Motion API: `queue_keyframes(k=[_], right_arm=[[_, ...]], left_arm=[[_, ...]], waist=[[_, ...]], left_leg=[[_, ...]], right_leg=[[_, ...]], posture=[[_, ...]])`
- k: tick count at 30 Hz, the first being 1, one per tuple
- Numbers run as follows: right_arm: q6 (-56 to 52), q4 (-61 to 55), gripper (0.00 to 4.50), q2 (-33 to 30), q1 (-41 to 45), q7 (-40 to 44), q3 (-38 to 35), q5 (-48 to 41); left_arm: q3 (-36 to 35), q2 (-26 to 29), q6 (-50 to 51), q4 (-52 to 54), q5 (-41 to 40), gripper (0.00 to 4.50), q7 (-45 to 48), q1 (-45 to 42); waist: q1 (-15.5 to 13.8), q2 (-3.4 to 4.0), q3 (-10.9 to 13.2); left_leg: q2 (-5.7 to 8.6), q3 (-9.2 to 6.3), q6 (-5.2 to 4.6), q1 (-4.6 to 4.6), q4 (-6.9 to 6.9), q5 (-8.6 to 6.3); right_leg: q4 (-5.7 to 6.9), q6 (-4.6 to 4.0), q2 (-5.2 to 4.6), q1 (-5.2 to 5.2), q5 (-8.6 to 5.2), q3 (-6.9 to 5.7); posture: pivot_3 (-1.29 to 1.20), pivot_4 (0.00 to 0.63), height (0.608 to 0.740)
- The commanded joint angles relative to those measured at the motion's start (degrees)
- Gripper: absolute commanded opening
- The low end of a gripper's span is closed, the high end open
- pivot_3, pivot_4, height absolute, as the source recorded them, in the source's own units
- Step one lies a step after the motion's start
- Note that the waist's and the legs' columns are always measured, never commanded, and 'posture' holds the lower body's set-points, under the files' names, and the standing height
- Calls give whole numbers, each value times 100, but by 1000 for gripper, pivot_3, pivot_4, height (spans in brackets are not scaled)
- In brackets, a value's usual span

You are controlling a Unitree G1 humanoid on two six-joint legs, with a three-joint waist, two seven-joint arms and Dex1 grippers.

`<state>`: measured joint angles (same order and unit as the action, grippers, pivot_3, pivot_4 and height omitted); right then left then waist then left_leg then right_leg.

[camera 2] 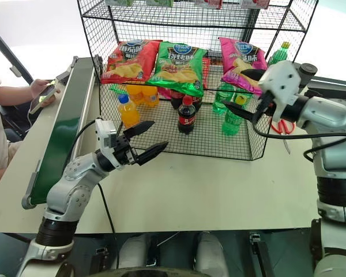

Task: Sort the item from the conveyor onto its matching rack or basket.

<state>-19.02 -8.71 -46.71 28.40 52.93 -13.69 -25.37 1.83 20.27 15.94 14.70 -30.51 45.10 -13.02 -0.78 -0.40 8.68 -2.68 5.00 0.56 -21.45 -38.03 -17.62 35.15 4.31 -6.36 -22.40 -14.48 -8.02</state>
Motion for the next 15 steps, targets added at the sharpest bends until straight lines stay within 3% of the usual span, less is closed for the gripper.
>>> queue_keyframes(k=[1,4,10,15], right_arm=[[-558,-961,4425,16,-887,197,-1006,-1177],[-900,-1755,4425,24,-2104,421,-1335,-1714],[-695,-2058,4425,60,-3859,842,-1612,-1594],[-417,-1823,4425,-33,-4487,1125,-1765,-1401]], left_arm=[[-460,551,170,211,-34,4500,80,17],[-660,1077,479,310,-138,4500,197,78],[-1088,1827,454,183,-88,4500,593,427],[-1458,2318,504,-220,-144,4500,1005,738]], waist=[[-39,-4,-2],[-31,-2,-3],[15,0,-5],[13,2,-5]], left_leg=[[0,-9,-14,-3,0,-8],[4,-8,-25,-3,0,-15],[5,1,-27,5,-2,-17],[1,2,-27,4,-1,-17]], right_leg=[[-4,-1,-1,5,0,-8],[-8,-1,-7,7,-1,-8],[-4,-1,-9,6,-1,0],[1,-3,-2,-4,-2,4]], posture=[[0,150,740],[0,150,740],[0,150,740],[0,150,740]])
